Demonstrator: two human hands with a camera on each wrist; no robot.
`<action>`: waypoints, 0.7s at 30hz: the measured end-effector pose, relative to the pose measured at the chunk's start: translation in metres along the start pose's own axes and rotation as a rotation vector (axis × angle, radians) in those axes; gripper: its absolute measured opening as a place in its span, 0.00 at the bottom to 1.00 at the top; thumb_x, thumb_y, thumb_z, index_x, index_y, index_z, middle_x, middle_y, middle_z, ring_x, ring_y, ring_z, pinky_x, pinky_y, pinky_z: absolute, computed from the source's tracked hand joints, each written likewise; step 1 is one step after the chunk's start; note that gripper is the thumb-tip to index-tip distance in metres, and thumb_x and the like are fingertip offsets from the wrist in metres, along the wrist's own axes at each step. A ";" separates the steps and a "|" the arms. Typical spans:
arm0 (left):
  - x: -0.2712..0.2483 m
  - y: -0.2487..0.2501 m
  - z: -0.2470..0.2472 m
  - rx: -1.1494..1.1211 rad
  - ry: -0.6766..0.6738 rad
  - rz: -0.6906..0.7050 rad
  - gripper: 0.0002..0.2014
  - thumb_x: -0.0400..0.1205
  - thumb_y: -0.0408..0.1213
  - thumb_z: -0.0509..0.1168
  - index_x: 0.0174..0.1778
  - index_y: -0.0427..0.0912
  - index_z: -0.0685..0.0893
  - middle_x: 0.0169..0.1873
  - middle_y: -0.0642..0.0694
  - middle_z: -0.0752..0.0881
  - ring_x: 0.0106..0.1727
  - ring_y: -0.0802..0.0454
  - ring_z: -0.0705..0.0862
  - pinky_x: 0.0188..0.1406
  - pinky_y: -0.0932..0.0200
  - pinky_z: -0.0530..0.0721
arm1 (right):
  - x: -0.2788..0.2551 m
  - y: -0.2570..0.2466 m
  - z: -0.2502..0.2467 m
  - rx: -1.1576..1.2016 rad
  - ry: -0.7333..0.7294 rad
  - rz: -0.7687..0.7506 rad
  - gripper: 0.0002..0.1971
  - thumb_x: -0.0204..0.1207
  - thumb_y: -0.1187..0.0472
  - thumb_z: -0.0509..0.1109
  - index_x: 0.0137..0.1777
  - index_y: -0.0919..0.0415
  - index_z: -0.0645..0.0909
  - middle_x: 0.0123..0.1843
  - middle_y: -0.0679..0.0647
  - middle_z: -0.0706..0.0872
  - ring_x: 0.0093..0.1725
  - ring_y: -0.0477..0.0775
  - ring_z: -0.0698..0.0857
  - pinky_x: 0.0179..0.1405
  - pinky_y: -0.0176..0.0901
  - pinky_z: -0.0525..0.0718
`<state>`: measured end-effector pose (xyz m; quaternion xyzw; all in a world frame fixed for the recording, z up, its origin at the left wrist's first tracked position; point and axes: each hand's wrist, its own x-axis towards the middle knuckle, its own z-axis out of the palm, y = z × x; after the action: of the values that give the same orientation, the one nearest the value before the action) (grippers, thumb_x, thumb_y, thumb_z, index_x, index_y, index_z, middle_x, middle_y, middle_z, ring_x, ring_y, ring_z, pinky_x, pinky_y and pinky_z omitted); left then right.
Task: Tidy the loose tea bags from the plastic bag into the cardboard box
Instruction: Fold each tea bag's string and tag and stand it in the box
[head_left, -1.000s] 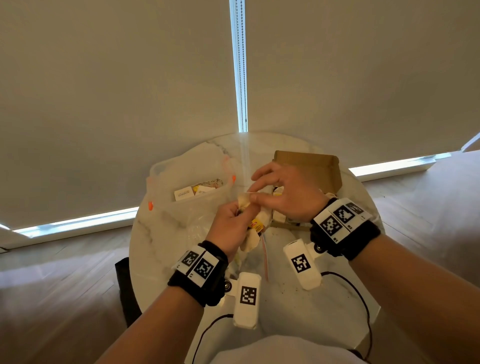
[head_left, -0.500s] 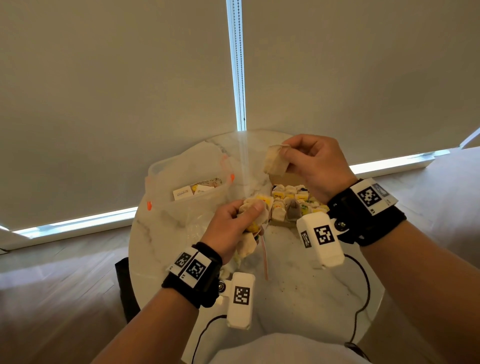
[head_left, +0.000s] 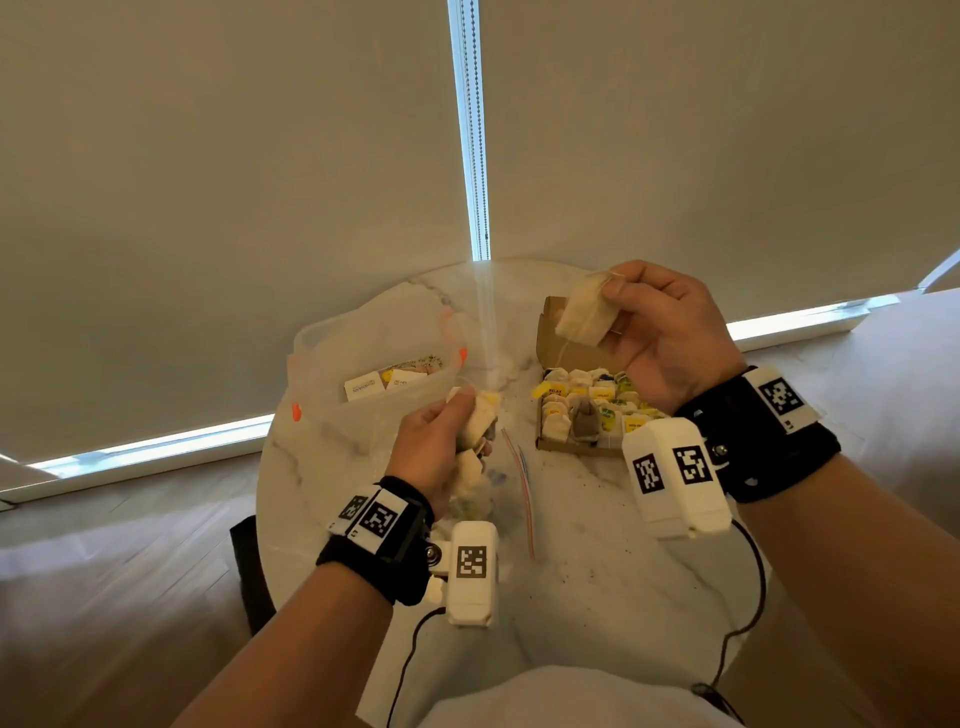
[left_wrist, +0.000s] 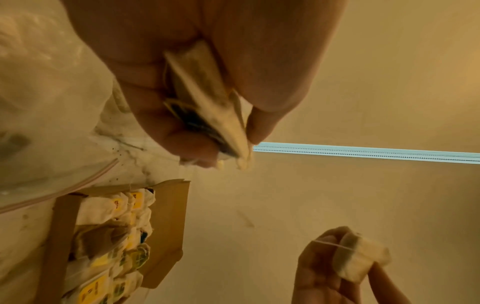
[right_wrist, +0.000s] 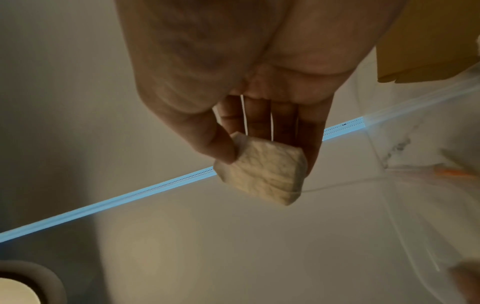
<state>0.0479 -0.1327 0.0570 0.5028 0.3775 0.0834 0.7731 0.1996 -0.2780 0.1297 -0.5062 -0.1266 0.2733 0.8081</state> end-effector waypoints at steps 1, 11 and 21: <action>-0.001 0.002 0.000 0.002 0.012 0.018 0.13 0.85 0.42 0.67 0.46 0.34 0.85 0.30 0.40 0.83 0.25 0.51 0.77 0.22 0.61 0.74 | 0.000 0.002 0.000 -0.034 0.004 0.003 0.09 0.80 0.75 0.63 0.41 0.66 0.80 0.39 0.59 0.86 0.43 0.59 0.88 0.39 0.52 0.89; -0.003 0.031 0.006 0.196 0.014 0.398 0.05 0.80 0.33 0.74 0.49 0.45 0.93 0.29 0.49 0.85 0.26 0.51 0.78 0.25 0.62 0.75 | -0.008 0.038 -0.005 -0.294 0.023 0.173 0.04 0.79 0.69 0.69 0.45 0.63 0.85 0.50 0.67 0.90 0.48 0.67 0.90 0.41 0.54 0.89; -0.006 0.039 0.016 0.354 -0.019 0.535 0.07 0.73 0.34 0.80 0.45 0.43 0.93 0.31 0.49 0.90 0.26 0.58 0.81 0.27 0.64 0.80 | -0.015 0.048 0.009 -0.286 -0.042 0.205 0.03 0.80 0.69 0.69 0.49 0.68 0.84 0.46 0.66 0.90 0.45 0.63 0.91 0.43 0.57 0.91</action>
<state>0.0636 -0.1286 0.0959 0.7115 0.2335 0.2121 0.6279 0.1676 -0.2633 0.0923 -0.6204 -0.1287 0.3442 0.6928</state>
